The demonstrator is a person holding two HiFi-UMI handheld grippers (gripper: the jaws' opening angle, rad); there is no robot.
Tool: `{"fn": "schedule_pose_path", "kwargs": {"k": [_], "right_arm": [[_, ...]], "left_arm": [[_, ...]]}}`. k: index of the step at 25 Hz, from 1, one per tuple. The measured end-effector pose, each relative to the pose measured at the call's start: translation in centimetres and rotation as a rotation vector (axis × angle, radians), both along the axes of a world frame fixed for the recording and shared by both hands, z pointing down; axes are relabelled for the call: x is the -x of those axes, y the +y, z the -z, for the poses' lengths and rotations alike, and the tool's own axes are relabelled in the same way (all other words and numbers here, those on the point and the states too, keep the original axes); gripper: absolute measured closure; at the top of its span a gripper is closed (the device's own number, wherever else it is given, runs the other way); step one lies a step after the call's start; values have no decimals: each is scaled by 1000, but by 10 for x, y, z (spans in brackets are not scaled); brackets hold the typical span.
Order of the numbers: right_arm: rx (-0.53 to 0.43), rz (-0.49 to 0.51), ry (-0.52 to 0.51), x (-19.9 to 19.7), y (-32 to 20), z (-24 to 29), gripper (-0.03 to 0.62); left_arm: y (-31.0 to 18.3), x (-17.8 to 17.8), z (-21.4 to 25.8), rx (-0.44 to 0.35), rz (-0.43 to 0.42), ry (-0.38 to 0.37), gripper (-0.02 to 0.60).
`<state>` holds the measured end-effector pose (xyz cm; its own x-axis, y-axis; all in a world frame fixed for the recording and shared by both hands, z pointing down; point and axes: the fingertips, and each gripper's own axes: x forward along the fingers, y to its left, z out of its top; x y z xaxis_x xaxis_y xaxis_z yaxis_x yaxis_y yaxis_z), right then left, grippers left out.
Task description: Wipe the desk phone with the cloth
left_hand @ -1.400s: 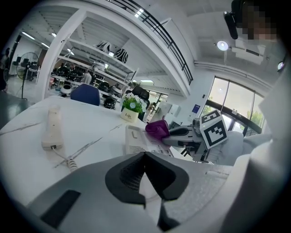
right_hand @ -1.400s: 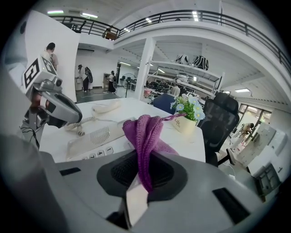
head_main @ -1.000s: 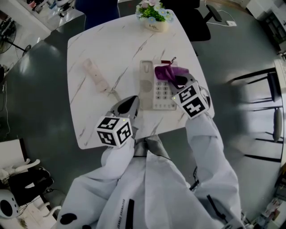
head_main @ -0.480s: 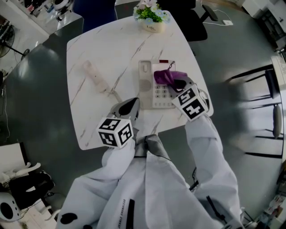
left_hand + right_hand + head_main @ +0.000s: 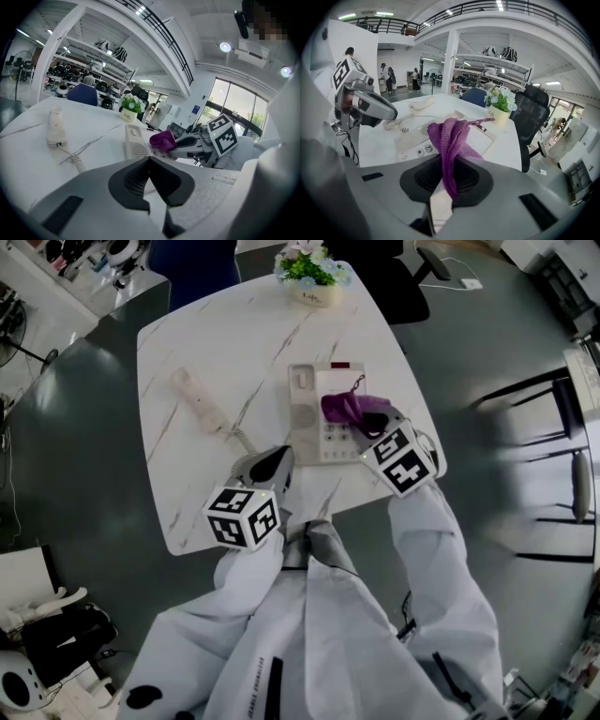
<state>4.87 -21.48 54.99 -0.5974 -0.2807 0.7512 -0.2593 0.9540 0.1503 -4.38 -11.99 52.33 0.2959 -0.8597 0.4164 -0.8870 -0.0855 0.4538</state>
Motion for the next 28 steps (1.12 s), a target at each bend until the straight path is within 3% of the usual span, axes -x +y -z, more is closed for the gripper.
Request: {"fn": "schedule_pose_path", "kwargs": {"k": [28], "right_arm": [[85, -8, 21, -24, 56, -17, 553]], "left_arm": [[17, -12, -2, -12, -75, 13, 583]]}}
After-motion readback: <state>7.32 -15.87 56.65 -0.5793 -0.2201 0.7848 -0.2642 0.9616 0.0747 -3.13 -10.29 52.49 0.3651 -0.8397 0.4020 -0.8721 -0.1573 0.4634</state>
